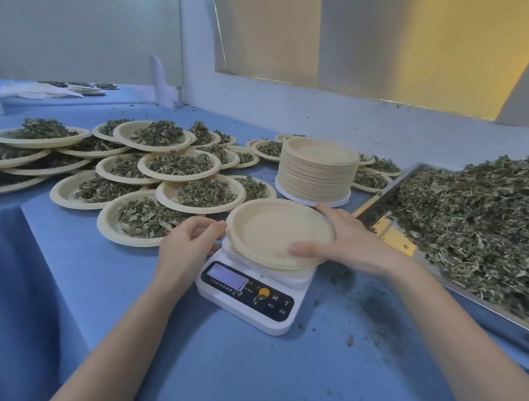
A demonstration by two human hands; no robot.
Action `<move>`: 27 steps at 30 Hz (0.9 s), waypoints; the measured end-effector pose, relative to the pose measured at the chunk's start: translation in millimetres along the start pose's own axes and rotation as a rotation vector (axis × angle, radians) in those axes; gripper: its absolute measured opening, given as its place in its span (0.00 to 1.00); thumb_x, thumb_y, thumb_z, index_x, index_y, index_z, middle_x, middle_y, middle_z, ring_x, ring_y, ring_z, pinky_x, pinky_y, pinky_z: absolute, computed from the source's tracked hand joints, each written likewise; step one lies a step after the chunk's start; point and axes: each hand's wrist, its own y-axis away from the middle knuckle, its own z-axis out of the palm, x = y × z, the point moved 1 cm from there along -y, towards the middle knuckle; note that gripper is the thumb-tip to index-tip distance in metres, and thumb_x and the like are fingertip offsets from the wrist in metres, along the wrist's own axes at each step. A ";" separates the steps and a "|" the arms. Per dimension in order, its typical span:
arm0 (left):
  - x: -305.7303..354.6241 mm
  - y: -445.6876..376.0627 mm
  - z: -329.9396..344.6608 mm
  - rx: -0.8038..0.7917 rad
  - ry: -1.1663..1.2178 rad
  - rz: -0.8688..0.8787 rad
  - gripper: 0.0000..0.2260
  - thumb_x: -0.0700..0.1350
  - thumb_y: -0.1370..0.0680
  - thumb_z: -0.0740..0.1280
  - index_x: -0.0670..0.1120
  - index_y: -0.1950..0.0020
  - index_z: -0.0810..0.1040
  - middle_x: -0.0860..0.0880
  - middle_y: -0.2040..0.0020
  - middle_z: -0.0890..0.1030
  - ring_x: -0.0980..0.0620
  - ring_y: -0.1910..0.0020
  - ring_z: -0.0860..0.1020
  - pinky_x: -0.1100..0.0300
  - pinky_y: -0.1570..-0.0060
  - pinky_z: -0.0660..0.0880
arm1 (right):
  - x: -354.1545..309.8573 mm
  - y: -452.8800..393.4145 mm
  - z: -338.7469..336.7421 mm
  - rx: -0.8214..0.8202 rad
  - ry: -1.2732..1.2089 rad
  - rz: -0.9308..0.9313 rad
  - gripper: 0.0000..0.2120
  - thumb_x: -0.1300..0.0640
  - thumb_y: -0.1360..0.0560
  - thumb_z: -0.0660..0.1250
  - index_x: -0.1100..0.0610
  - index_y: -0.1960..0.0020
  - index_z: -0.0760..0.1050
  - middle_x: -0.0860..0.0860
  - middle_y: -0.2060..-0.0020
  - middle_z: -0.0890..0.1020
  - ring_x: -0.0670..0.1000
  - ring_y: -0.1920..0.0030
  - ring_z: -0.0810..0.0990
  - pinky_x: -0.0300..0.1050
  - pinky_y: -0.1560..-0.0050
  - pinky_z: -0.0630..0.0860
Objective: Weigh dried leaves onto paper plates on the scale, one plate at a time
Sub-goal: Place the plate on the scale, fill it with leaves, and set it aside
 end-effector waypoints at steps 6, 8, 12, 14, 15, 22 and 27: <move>0.3 2.4 -0.6 -0.005 -0.019 0.000 0.07 0.54 0.28 0.68 0.52 0.57 0.82 0.54 0.60 0.83 0.59 0.64 0.81 0.55 0.52 0.77 | -5.7 8.5 16.4 -0.039 0.361 -0.064 0.68 0.25 0.49 0.71 0.43 0.24 0.35 0.52 0.24 0.39 0.54 0.24 0.35 0.60 0.26 0.38; 2.1 3.7 -1.1 -0.013 -0.014 -0.009 0.11 0.57 0.32 0.67 0.52 0.56 0.81 0.54 0.59 0.83 0.58 0.63 0.81 0.53 0.50 0.77 | -6.4 8.6 17.9 -0.039 0.388 -0.054 0.69 0.25 0.49 0.72 0.44 0.24 0.31 0.52 0.24 0.35 0.54 0.25 0.32 0.58 0.26 0.36; 3.2 3.0 -1.3 -0.019 -0.006 -0.028 0.15 0.59 0.35 0.66 0.52 0.56 0.81 0.53 0.59 0.83 0.58 0.64 0.81 0.50 0.48 0.77 | -4.0 9.5 20.3 -0.031 0.393 -0.069 0.70 0.25 0.50 0.71 0.44 0.25 0.29 0.51 0.25 0.33 0.52 0.26 0.30 0.57 0.27 0.35; 3.2 2.8 -1.1 -0.017 -0.004 -0.029 0.15 0.59 0.35 0.66 0.52 0.56 0.81 0.53 0.59 0.83 0.58 0.64 0.81 0.50 0.48 0.78 | -3.8 8.9 21.5 -0.033 0.396 -0.057 0.71 0.24 0.51 0.71 0.45 0.26 0.28 0.51 0.25 0.32 0.52 0.26 0.30 0.57 0.27 0.35; 3.3 2.8 -1.0 -0.015 -0.007 -0.031 0.15 0.59 0.35 0.66 0.52 0.56 0.81 0.53 0.58 0.83 0.57 0.63 0.81 0.50 0.48 0.77 | -4.8 8.4 21.5 -0.035 0.404 -0.049 0.72 0.24 0.51 0.71 0.45 0.26 0.27 0.51 0.25 0.32 0.52 0.26 0.30 0.57 0.27 0.35; 3.9 2.7 1.2 0.051 -0.016 0.018 0.08 0.51 0.26 0.69 0.49 0.51 0.79 0.53 0.57 0.82 0.62 0.61 0.79 0.54 0.49 0.77 | -16.8 9.8 16.7 -0.018 0.456 -0.122 0.71 0.25 0.49 0.72 0.46 0.26 0.27 0.51 0.25 0.33 0.53 0.25 0.31 0.57 0.26 0.36; 20.2 4.4 5.2 0.154 -0.140 0.221 0.09 0.49 0.25 0.67 0.48 0.47 0.77 0.56 0.56 0.79 0.61 0.58 0.76 0.64 0.57 0.71 | -23.7 16.5 10.3 0.031 0.359 -0.123 0.70 0.25 0.49 0.71 0.47 0.25 0.29 0.50 0.24 0.35 0.52 0.25 0.34 0.58 0.26 0.38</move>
